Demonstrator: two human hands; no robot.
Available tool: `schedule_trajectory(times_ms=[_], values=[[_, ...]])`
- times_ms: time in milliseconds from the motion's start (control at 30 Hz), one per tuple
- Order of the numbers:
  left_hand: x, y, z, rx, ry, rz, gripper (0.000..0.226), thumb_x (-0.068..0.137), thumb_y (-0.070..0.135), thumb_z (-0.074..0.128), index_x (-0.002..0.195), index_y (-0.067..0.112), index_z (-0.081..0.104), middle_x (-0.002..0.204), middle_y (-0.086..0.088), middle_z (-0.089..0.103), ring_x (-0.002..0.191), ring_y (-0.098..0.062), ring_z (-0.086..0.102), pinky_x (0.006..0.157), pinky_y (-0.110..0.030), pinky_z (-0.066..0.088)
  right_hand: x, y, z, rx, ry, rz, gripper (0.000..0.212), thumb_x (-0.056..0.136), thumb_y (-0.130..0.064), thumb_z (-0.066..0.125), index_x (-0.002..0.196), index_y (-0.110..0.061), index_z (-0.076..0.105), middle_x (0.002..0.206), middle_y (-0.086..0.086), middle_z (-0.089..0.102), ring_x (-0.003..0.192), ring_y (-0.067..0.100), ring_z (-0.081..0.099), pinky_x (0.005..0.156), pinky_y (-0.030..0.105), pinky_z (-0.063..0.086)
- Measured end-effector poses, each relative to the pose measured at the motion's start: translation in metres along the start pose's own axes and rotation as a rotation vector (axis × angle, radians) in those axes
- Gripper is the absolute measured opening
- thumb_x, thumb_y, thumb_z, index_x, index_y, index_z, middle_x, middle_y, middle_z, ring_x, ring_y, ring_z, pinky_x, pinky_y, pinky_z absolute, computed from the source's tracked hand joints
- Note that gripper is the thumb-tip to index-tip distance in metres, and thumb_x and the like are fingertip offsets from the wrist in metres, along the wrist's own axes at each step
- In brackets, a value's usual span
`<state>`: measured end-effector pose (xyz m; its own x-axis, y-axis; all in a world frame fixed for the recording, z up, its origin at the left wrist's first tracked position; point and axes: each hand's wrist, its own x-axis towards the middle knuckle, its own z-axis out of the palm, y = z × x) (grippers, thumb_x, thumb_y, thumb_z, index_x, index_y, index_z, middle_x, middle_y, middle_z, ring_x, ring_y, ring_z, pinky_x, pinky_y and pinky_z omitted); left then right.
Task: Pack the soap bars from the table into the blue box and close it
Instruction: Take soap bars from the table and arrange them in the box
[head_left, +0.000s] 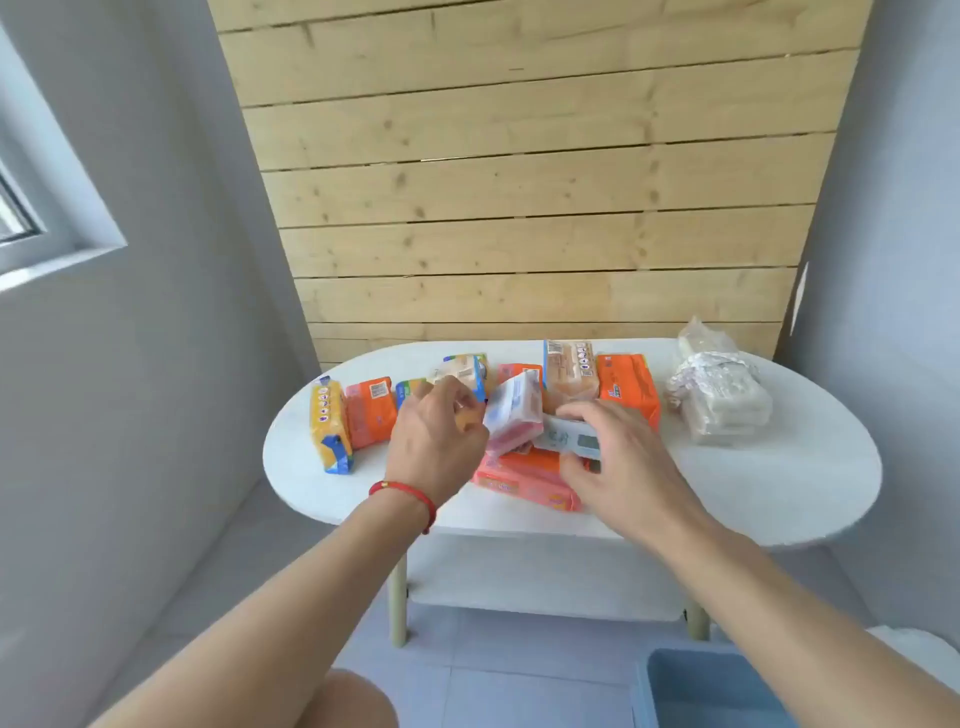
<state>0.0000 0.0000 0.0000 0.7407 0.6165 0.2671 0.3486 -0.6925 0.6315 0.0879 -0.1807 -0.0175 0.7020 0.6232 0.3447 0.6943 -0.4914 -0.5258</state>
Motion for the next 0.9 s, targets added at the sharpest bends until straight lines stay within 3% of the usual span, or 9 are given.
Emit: schedule_trajectory(times_ms=[67,167,300,400,467,567,700,800,900], values=[[0.004,-0.021,-0.001,0.084,0.044,-0.139,0.042,0.087,0.023,0.065,0.127,0.014,0.057,0.124,-0.015,0.053,0.117,-0.033,0.047,0.098,-0.036,0.038,0.019,-0.011,0.018,-0.098,-0.019,-0.064,0.043,0.087,-0.026,0.067,0.129,-0.019,0.059,0.132,-0.001,0.061,0.127,0.025,0.052,0.101,0.039,0.044],[0.006,-0.051,0.004,0.135,-0.057,-0.214,0.063,0.092,0.039,0.064,0.145,0.012,0.043,0.135,-0.013,0.046,0.126,-0.033,0.044,0.102,-0.036,0.038,0.023,-0.025,0.051,-0.267,-0.012,0.002,0.059,0.082,-0.040,0.074,0.130,-0.016,0.049,0.130,0.004,0.057,0.126,0.027,0.054,0.090,0.040,0.047],[0.018,-0.068,0.012,0.145,-0.056,-0.130,0.046,0.090,0.041,0.070,0.120,0.007,0.063,0.122,-0.009,0.048,0.105,-0.029,0.057,0.085,-0.031,0.046,-0.003,-0.016,0.086,-0.278,0.126,0.063,0.078,0.079,-0.045,0.076,0.141,-0.007,0.049,0.119,0.006,0.065,0.109,0.030,0.063,0.089,0.042,0.050],[0.019,-0.069,0.012,0.114,-0.072,-0.182,0.044,0.082,0.043,0.077,0.103,0.010,0.057,0.106,-0.006,0.058,0.093,-0.025,0.058,0.065,-0.028,0.041,-0.005,-0.009,0.097,-0.408,0.152,0.038,0.078,0.080,-0.047,0.077,0.142,-0.006,0.052,0.115,0.008,0.067,0.105,0.032,0.062,0.087,0.044,0.049],[0.014,-0.070,0.009,0.013,-0.151,-0.318,0.048,0.075,0.044,0.082,0.100,0.012,0.056,0.092,-0.002,0.065,0.078,-0.019,0.062,0.055,-0.025,0.043,-0.007,-0.008,0.093,-0.462,0.145,0.025,0.064,0.079,-0.050,0.079,0.126,-0.010,0.060,0.107,0.007,0.065,0.100,0.031,0.060,0.083,0.043,0.048],[0.006,-0.065,0.001,-0.363,-0.382,-0.596,0.045,0.076,0.030,0.085,0.108,0.007,0.066,0.084,-0.007,0.075,0.066,-0.020,0.072,0.059,-0.031,0.060,-0.011,-0.004,0.081,-0.466,0.092,0.039,0.053,0.079,-0.058,0.075,0.112,-0.018,0.063,0.103,0.004,0.059,0.099,0.029,0.057,0.081,0.044,0.044],[0.002,-0.053,-0.013,-0.801,-0.629,-0.759,0.036,0.086,0.019,0.074,0.119,0.011,0.062,0.079,-0.010,0.074,0.050,-0.019,0.066,0.044,-0.024,0.051,-0.008,0.009,0.061,-0.384,-0.084,0.078,0.067,0.081,-0.059,0.074,0.134,-0.024,0.055,0.122,0.005,0.048,0.115,0.029,0.046,0.099,0.041,0.042],[-0.008,-0.045,-0.021,-0.799,-0.674,-0.756,0.035,0.089,0.013,0.071,0.122,0.009,0.060,0.081,-0.013,0.073,0.054,-0.021,0.069,0.048,-0.027,0.057,-0.006,0.013,0.041,-0.325,-0.217,0.123,0.078,0.078,-0.059,0.077,0.142,-0.023,0.049,0.129,0.008,0.053,0.123,0.032,0.050,0.104,0.039,0.041],[-0.024,-0.033,-0.024,-0.619,-0.811,-0.710,0.033,0.090,0.011,0.071,0.119,-0.001,0.061,0.086,-0.017,0.077,0.066,-0.024,0.076,0.056,-0.035,0.063,-0.017,0.020,0.021,-0.255,-0.279,0.223,0.079,0.070,-0.059,0.083,0.133,-0.020,0.056,0.130,0.007,0.054,0.125,0.028,0.051,0.099,0.037,0.047]])
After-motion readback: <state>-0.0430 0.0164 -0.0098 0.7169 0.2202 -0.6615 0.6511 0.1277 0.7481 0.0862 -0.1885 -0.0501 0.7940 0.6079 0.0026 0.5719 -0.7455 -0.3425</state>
